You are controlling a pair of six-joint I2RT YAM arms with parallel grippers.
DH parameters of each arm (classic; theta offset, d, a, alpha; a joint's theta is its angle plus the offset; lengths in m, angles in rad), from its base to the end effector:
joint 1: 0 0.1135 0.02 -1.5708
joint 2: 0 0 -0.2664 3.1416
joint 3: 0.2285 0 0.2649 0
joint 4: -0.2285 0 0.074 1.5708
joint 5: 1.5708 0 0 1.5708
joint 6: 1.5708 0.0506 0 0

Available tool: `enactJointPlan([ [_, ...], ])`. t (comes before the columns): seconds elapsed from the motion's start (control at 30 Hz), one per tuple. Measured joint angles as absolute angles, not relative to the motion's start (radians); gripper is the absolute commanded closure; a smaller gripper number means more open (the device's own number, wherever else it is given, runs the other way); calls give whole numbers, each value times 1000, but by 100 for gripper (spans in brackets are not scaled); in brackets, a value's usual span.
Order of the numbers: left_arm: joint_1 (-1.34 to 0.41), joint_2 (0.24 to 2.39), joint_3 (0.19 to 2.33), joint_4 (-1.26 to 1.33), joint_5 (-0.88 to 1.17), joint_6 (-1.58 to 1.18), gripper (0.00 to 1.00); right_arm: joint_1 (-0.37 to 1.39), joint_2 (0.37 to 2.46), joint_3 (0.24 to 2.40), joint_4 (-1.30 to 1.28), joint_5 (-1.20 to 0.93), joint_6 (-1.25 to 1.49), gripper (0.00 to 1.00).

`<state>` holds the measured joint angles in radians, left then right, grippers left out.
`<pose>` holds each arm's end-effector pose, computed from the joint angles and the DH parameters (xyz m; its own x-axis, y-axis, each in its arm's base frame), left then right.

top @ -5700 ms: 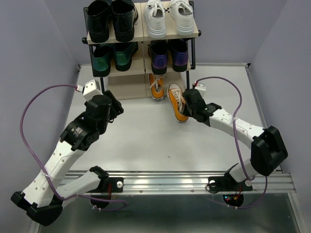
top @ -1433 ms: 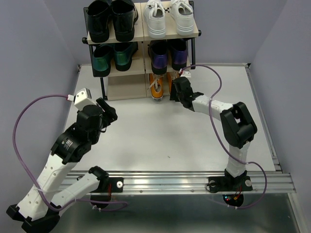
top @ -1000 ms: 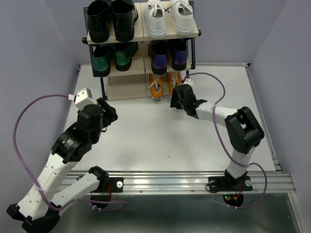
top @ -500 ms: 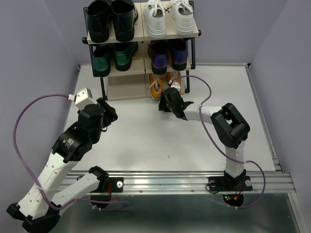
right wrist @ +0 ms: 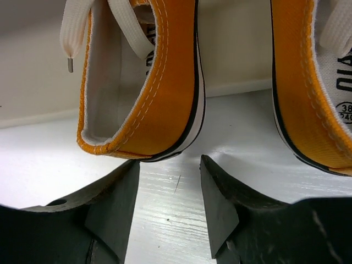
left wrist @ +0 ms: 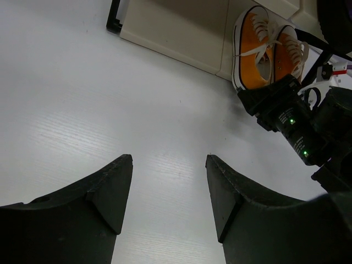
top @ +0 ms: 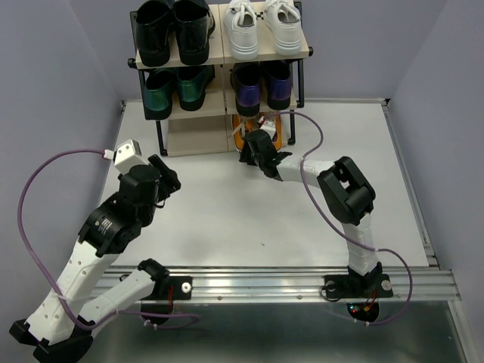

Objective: Place and organize the shoes onto the shoe shelf

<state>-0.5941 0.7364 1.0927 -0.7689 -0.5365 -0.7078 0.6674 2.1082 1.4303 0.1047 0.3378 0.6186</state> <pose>0.1397 -0.0632 0.3915 -0.3130 -0.4629 -0.8293 -0.1453 0.8862 -0.4399 0.4009 0.2946 0.1612 -0.5588 0.2562 -0.7887 -0.0506 0.9388 0.3408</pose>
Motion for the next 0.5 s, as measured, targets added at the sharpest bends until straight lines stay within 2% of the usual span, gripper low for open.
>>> enactJointPlan([
  [0.2, -594, 737, 1093, -768, -539, -707, 33, 669, 2108, 1397, 137, 348, 634, 45],
  [0.37, -594, 738, 1093, -766, -539, -707, 33, 669, 2077, 1317, 148, 324, 637, 39],
  [0.47, -594, 739, 1092, -756, -538, -707, 33, 683, 2006, 1228, 145, 313, 633, 24],
  [0.5, -594, 743, 1093, -750, -539, -707, 33, 696, 1972, 1194, 141, 313, 632, 21],
])
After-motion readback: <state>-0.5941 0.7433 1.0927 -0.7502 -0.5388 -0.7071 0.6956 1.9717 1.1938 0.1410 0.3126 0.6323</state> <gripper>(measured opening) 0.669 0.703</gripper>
